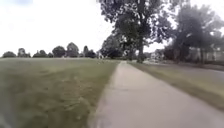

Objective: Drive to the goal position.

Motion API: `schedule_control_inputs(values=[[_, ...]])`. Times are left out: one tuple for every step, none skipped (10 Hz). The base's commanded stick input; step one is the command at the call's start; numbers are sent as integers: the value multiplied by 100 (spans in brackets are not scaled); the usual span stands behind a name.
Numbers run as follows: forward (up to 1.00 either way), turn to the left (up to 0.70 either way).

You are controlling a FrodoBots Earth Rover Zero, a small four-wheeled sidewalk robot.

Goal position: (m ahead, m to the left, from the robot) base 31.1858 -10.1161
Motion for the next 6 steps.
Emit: schedule_control_inputs(values=[[100, -4], [100, -40], [100, -40], [100, -40], [100, -40], [100, -40]])
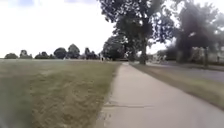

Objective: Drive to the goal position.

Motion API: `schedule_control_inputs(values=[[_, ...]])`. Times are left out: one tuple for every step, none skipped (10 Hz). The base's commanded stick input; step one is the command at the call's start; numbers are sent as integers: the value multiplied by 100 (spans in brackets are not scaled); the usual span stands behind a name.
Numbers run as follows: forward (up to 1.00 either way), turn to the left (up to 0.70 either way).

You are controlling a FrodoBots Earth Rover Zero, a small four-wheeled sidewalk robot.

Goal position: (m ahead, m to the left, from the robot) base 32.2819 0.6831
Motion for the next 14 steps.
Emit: schedule_control_inputs(values=[[100, -40], [100, -40], [100, -40], [100, -40], [100, -40], [100, -40], [100, -40], [100, 0], [100, 0], [100, 0], [100, 0], [100, 0], [100, 0], [100, 0]])
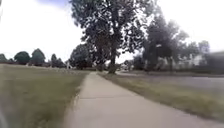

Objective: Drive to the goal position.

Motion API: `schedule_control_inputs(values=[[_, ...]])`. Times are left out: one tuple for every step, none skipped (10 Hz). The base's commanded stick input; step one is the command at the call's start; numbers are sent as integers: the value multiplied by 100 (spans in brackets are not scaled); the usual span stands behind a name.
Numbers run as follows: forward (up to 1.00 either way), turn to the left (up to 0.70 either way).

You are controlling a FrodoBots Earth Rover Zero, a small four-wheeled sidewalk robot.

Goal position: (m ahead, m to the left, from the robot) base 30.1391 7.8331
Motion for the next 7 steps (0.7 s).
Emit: schedule_control_inputs(values=[[100, 0], [100, 0], [100, 0], [100, 6], [100, 40], [100, 40], [100, 40]])
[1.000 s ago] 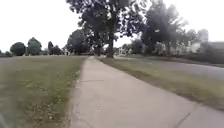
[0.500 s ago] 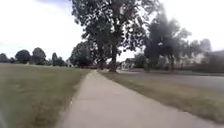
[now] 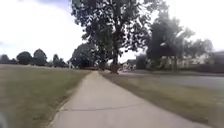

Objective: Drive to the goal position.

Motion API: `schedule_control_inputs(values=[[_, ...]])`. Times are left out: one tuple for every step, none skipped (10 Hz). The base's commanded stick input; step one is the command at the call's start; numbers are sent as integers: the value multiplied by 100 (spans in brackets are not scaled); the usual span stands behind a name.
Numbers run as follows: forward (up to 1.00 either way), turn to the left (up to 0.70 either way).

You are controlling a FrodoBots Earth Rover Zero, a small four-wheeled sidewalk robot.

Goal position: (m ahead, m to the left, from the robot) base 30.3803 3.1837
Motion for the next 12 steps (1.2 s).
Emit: schedule_control_inputs(values=[[100, 40], [100, 40], [100, 40], [100, 40], [100, 40], [100, 5], [100, 0], [100, 0], [100, 0], [100, 0], [100, 0], [100, 0]])
